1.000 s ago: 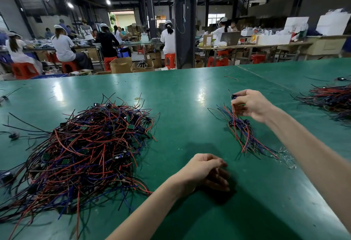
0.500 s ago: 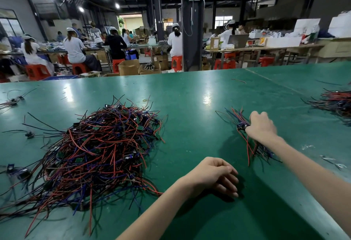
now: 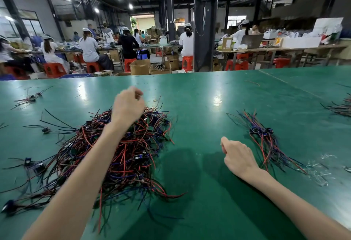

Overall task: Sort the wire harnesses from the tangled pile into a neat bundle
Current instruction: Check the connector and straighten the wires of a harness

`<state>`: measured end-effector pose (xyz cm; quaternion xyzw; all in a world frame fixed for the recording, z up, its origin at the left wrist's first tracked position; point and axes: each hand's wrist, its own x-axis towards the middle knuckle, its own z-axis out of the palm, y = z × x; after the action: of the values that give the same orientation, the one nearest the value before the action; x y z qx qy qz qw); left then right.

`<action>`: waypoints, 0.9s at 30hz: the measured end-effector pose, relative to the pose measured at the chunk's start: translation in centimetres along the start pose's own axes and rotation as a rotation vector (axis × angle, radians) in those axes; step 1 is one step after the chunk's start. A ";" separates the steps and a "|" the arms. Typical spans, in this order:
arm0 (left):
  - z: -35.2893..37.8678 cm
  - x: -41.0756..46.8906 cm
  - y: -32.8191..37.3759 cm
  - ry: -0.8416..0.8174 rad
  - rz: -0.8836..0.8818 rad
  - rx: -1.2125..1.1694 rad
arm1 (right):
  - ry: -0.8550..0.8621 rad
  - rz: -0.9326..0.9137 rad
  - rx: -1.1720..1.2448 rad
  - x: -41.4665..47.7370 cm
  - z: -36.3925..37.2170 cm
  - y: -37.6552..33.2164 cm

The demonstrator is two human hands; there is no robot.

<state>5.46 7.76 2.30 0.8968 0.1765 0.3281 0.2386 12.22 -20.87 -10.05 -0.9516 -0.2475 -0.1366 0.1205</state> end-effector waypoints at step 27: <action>-1.2 5.9 -9.4 -0.512 -0.284 0.402 | -0.006 -0.024 0.050 -0.4 1.0 0.5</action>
<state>7.43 18.67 0.92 0.9455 0.2950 0.0152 0.1373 12.32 -21.19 -11.16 -0.9457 -0.2628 -0.1287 0.1418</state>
